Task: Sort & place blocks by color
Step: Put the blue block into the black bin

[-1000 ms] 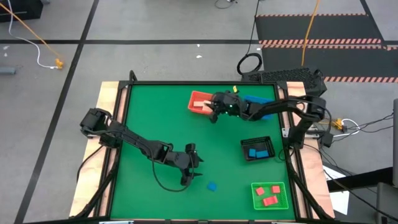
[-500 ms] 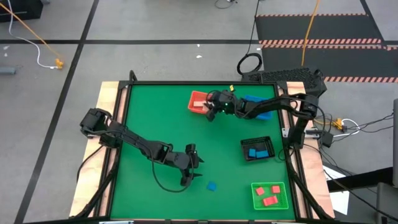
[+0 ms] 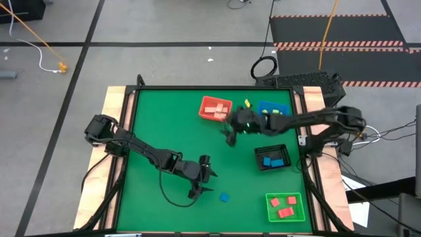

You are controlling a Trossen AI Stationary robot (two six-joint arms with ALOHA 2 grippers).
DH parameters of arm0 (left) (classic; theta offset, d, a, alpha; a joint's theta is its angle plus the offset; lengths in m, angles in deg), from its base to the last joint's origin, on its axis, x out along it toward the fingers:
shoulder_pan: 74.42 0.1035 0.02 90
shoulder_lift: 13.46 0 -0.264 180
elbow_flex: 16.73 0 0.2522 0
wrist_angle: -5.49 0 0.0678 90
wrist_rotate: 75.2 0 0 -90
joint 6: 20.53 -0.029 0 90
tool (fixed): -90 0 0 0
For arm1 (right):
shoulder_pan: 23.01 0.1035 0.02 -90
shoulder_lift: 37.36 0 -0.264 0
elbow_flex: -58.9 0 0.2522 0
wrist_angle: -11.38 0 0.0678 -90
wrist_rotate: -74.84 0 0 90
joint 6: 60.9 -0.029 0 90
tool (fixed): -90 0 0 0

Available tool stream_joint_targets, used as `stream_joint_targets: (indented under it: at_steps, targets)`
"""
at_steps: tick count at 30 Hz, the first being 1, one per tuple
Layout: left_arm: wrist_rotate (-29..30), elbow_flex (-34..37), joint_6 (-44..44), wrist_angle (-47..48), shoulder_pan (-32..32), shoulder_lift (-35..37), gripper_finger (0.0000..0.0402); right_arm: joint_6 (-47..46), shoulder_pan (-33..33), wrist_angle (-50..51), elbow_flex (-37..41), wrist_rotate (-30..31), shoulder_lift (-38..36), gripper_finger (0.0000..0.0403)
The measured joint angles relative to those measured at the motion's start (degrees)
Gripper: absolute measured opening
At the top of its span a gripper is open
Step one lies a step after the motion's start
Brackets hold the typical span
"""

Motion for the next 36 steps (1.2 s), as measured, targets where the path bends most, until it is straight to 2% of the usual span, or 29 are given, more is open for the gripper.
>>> stream_joint_targets:
  at_steps: [7,12,18,22,26,36]
  targets:
    - [0.0,0.0,-3.3,-6.3,-0.9,0.0,0.0292,-9.5,15.4,12.4,0.0,1.8,-6.1,0.0263]
    - [0.1,0.0,-3.3,-11.8,-2.4,-2.1,0.0292,-16.2,25.9,13.5,0.0,8.8,-6.2,0.0263]
    - [1.4,0.0,-4.3,-19.3,-4.5,-8.1,0.0292,-24.0,34.2,12.8,0.1,14.0,-5.8,0.0263]
    - [4.5,0.0,-8.3,-23.2,-5.0,-12.2,0.0292,-27.0,37.4,12.1,0.1,15.4,-5.8,0.0263]
    - [4.9,0.0,-11.0,-29.2,-4.9,-16.4,0.0292,-29.4,38.7,12.1,0.1,15.5,-5.9,0.0263]
    - [5.0,-0.5,-6.8,-32.4,-4.8,-21.8,0.0292,-30.6,39.4,12.0,0.1,15.5,-5.8,0.0263]
